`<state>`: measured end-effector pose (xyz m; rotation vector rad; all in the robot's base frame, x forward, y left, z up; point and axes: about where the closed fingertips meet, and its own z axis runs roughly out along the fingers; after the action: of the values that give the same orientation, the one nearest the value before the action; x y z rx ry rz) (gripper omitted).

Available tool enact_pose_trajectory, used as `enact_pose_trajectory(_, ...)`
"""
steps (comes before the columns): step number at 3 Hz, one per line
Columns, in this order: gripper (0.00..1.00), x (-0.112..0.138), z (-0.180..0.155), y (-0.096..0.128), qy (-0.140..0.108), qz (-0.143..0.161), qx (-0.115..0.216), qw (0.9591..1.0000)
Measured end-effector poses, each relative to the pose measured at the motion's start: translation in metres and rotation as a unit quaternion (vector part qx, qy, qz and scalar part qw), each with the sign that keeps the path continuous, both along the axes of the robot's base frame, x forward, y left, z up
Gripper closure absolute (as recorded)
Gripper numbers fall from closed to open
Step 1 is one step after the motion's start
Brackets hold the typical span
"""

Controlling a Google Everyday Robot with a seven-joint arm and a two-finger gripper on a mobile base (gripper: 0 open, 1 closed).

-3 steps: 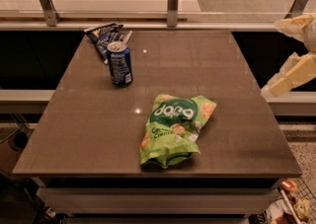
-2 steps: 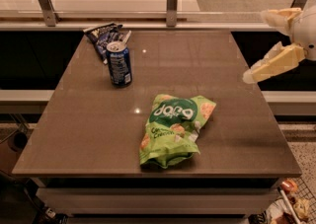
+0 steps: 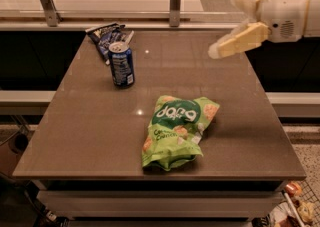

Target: Knock pepsi can over

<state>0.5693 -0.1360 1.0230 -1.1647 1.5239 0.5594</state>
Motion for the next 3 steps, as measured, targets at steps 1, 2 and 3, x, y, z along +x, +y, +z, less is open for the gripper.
enact_pose_trajectory(1, 0.0, 0.021, 0.009, 0.046, 0.006, 0.032, 0.042, 0.9986)
enact_pose_trajectory(2, 0.0, 0.034, 0.012, 0.083, 0.015, 0.056, 0.069, 0.9959)
enact_pose_trajectory(3, 0.0, 0.034, 0.012, 0.083, 0.015, 0.057, 0.069, 0.9959)
